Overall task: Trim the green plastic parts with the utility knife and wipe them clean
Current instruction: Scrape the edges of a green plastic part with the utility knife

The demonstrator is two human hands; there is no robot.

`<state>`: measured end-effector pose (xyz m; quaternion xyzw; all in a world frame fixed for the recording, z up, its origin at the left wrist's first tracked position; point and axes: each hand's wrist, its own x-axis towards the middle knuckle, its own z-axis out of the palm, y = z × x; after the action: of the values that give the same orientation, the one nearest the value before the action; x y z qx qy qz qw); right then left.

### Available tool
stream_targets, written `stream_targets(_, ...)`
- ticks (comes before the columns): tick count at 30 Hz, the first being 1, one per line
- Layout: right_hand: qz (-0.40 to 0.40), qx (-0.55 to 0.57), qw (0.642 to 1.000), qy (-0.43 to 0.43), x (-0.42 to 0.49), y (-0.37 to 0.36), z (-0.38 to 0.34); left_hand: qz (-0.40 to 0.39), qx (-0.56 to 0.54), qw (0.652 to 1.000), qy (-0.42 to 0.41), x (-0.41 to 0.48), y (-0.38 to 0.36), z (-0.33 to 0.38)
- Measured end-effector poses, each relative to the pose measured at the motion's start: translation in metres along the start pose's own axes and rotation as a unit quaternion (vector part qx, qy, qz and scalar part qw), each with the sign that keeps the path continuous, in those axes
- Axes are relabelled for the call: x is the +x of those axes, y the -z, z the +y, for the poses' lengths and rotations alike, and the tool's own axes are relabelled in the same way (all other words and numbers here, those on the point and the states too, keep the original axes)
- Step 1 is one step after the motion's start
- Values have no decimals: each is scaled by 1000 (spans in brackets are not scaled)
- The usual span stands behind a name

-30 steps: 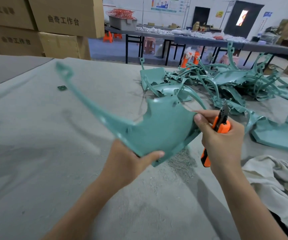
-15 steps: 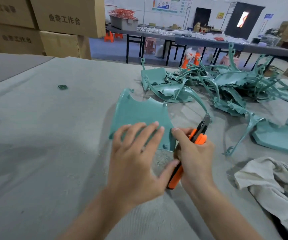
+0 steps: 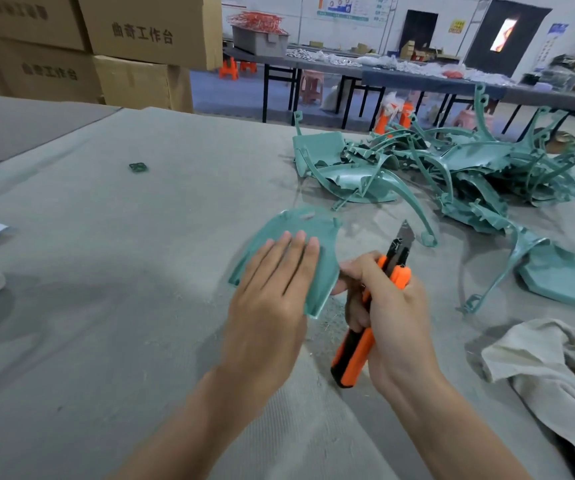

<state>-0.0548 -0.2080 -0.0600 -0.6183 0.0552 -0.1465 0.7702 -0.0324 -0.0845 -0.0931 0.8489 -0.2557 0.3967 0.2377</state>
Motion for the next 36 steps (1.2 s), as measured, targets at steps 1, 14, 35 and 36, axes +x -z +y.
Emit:
stream_targets(1,-21,-9,1000,6,1,1,0,1,-1,1000,0,1,2,-3)
stream_targets(14,-183,-377,888,190,15,23,0,77,19,997,-13,5,1,-28)
stream_targets(35,-110,-457,850,238,6,14,4,95,19,995,-3,3,-1,-25)
stream_targets(36,-106,-461,848,241,6,13,4,98,19,995,-3,3,-1,-25)
